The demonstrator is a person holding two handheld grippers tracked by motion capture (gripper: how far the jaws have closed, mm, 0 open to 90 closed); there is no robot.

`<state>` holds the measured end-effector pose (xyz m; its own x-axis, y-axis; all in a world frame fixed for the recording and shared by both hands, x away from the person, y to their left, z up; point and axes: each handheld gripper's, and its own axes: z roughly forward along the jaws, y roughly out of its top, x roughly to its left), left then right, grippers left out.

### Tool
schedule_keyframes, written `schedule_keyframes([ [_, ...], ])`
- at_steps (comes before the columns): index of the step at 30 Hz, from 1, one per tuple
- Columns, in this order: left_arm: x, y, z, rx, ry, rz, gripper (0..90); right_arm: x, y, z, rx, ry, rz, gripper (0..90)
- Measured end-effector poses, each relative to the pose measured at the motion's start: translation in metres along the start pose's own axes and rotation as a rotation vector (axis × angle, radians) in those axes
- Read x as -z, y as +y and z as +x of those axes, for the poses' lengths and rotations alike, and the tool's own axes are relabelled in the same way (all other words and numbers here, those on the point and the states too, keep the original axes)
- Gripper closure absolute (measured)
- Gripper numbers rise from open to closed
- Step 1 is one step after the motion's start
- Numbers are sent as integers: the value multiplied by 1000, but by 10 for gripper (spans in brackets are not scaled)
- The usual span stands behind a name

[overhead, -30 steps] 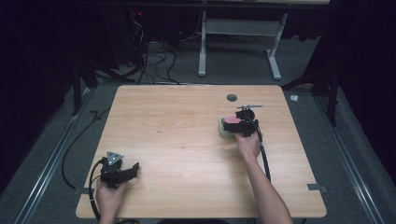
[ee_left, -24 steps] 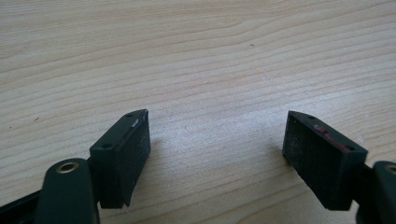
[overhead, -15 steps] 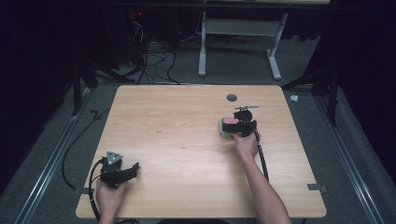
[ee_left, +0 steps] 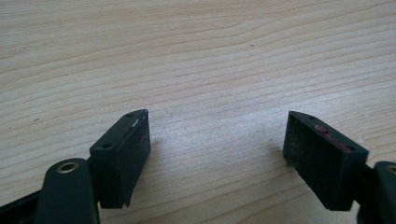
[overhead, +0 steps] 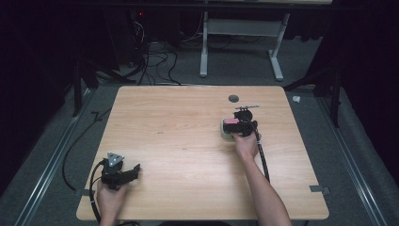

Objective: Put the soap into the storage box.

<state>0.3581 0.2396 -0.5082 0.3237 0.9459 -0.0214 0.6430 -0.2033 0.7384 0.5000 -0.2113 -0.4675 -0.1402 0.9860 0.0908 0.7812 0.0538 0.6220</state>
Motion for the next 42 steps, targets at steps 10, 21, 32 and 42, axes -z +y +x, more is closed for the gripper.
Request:
schedule_keyframes([
  [10,0,0,0,-3,0,1,234,-3,-1,-2,-8,-6,13,134],
  [21,0,0,0,-3,1,1,234,-6,-2,-2,3,-19,30,132],
  [32,0,0,0,-6,1,3,233,-4,-1,-1,4,-31,18,124],
  [42,0,0,-1,-5,1,2,233,8,1,-1,19,-25,-27,128],
])
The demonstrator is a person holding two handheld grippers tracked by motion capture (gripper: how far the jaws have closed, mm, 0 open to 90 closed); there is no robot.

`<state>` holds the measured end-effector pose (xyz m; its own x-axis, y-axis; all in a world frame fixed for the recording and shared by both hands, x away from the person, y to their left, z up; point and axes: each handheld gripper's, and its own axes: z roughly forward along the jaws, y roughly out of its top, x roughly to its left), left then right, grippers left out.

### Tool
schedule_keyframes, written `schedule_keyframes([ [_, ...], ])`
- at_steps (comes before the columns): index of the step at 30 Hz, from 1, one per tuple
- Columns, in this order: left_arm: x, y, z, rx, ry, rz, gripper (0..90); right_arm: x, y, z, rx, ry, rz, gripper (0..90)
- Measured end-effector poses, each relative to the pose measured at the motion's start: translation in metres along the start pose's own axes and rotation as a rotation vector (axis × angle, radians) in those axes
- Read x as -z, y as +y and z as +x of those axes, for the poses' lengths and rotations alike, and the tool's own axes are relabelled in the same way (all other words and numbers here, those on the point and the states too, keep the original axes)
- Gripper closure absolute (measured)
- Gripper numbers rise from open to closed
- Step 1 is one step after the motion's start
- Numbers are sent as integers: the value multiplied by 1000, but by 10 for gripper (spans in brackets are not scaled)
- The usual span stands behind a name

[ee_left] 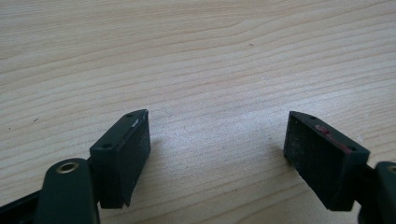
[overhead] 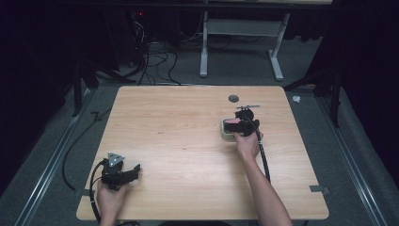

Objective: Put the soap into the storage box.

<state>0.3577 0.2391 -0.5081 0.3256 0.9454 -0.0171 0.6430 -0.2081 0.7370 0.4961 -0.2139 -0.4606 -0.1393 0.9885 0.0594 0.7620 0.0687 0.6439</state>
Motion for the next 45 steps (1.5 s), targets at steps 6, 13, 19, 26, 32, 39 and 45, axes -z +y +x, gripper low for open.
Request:
schedule_keyframes([
  [6,0,0,0,0,0,-1,233,9,1,-3,-3,20,-24,133],
  [13,0,0,0,0,0,-1,233,19,0,-6,5,37,-52,139],
  [19,0,0,0,0,0,-1,233,26,-1,-7,12,46,-66,141],
  [26,0,0,0,1,0,-1,233,35,-3,-10,21,57,-90,143],
  [32,0,0,0,0,0,-1,233,41,-5,-12,24,68,-87,144],
  [39,0,0,0,1,0,-1,233,51,-6,-13,35,80,-100,144],
  [45,0,0,0,1,-1,-1,234,59,-9,-15,52,86,-102,144],
])
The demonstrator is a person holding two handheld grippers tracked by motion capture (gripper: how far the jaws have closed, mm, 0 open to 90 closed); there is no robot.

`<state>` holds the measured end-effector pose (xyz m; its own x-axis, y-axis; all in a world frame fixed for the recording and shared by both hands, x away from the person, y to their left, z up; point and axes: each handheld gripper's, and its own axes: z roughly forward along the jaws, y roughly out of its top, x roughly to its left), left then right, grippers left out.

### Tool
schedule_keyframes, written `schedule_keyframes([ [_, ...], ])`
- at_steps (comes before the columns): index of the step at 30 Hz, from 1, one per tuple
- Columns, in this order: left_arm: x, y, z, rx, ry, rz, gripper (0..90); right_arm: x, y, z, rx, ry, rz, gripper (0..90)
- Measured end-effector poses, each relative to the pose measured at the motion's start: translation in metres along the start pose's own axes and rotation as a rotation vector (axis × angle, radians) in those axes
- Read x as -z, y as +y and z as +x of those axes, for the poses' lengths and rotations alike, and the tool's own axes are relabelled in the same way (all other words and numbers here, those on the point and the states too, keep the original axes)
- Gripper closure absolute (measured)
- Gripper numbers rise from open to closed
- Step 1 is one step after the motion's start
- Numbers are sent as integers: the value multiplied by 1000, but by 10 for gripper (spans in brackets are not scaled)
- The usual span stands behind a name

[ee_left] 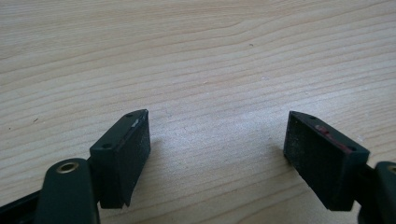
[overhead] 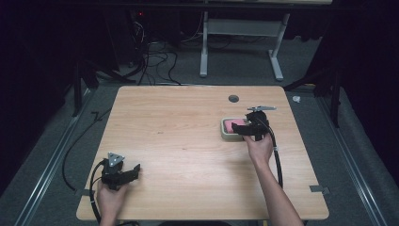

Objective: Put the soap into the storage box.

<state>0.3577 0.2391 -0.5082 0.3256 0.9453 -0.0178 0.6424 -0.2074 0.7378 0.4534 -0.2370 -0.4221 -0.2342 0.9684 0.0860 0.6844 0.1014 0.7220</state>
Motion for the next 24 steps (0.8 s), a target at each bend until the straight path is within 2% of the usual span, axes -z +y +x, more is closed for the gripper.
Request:
schedule_keyframes([
  [3,0,0,0,-2,0,2,233,8,-2,-1,-1,10,-28,161],
  [24,0,0,0,-2,1,2,234,34,-20,-12,-1,26,-61,170],
])
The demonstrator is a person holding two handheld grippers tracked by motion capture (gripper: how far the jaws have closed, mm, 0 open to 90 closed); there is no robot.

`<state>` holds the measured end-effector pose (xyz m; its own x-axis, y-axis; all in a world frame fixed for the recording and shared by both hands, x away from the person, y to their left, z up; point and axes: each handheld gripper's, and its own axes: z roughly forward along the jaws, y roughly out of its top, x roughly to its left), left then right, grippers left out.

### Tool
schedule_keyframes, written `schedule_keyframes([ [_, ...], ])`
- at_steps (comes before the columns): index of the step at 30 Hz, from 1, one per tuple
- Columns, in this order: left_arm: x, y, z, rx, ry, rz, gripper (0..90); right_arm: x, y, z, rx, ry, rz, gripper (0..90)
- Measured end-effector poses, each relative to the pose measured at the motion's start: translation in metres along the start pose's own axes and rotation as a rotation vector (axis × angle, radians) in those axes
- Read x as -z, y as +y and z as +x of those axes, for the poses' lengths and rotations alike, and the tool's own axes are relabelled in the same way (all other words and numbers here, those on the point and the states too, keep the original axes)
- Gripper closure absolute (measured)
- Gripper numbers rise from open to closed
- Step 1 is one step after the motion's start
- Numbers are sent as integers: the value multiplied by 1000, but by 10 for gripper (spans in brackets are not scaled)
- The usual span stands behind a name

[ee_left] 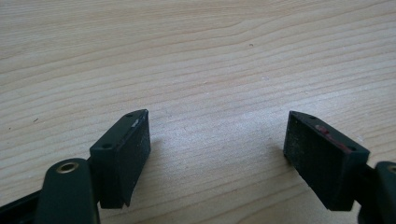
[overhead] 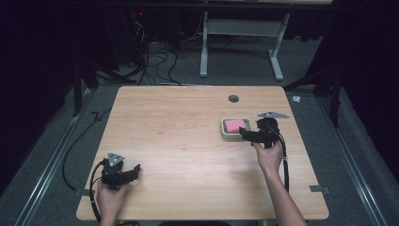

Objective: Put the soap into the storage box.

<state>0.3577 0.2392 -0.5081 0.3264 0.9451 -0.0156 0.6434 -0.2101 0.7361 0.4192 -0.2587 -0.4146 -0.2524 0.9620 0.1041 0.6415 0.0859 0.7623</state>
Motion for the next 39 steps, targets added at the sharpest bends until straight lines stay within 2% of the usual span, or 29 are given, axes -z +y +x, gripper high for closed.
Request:
schedule_keyframes([
  [7,0,0,0,0,0,0,233,10,-7,-1,14,5,-13,171],
  [27,0,0,0,0,0,0,233,29,-29,-11,3,15,-42,177],
  [39,0,0,0,0,0,0,233,31,-46,-13,-9,24,-20,181],
])
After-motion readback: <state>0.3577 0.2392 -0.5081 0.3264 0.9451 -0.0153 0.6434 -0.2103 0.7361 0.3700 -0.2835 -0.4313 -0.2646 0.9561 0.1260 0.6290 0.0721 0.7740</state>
